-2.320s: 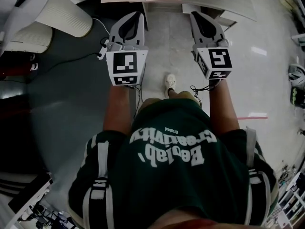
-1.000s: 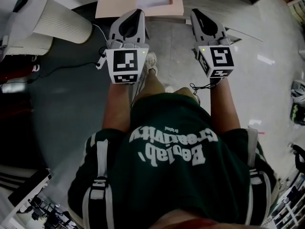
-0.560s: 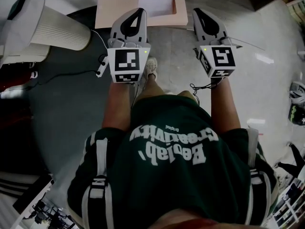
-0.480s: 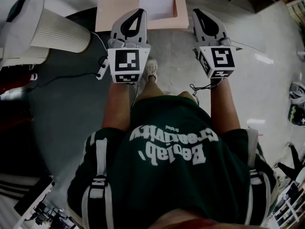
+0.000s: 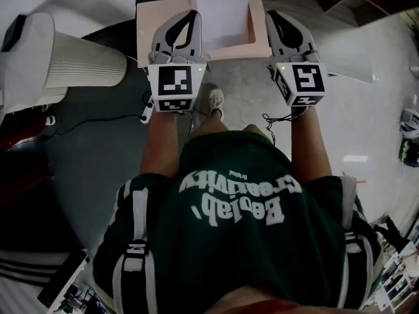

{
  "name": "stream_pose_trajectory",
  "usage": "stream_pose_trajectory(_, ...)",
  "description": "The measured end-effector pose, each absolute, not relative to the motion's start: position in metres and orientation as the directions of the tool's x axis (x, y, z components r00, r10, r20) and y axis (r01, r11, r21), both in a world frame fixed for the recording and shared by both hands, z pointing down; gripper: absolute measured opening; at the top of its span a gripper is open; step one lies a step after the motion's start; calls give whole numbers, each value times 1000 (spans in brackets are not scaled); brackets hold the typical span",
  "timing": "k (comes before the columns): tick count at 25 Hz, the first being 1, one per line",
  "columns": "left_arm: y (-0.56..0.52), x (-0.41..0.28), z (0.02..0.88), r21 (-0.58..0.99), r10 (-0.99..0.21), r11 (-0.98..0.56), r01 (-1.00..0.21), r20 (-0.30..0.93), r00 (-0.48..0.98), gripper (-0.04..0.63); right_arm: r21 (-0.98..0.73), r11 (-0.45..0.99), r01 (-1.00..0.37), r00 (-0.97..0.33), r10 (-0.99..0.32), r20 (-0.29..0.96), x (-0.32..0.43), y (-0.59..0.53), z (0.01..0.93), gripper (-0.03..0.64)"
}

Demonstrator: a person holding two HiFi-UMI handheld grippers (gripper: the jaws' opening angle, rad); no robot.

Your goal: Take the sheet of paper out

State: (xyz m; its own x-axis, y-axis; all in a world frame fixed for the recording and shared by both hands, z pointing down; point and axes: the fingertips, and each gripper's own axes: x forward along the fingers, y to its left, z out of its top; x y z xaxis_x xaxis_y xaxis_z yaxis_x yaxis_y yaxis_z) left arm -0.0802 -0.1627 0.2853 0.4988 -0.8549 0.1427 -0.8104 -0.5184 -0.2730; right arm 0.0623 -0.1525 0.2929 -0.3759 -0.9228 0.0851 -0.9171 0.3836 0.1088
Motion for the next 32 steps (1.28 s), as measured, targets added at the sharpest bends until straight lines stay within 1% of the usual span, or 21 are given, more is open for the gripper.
stream_pose_trajectory(8, -233, -97, 284, -260, -830, -557, -789, 145, 538, 18, 120, 353, -928, -346, -935, 80, 39, -217, 290, 37)
stream_pose_trajectory(15, -273, -109, 288, -270, -809, -586, -764, 148, 569, 18, 132, 307, -943, -299, -951, 75, 30, -252, 291, 37)
stream_pose_trajectory(22, -300, -116, 295, -258, -798, -601, -756, 147, 584, 18, 158, 289, -944, -281, -957, 71, 19, -273, 292, 37)
stream_pose_trajectory(32, -318, -109, 304, -241, -798, -602, -761, 157, 582, 18, 153, 295, -943, -279, -953, 116, 29, -289, 305, 37)
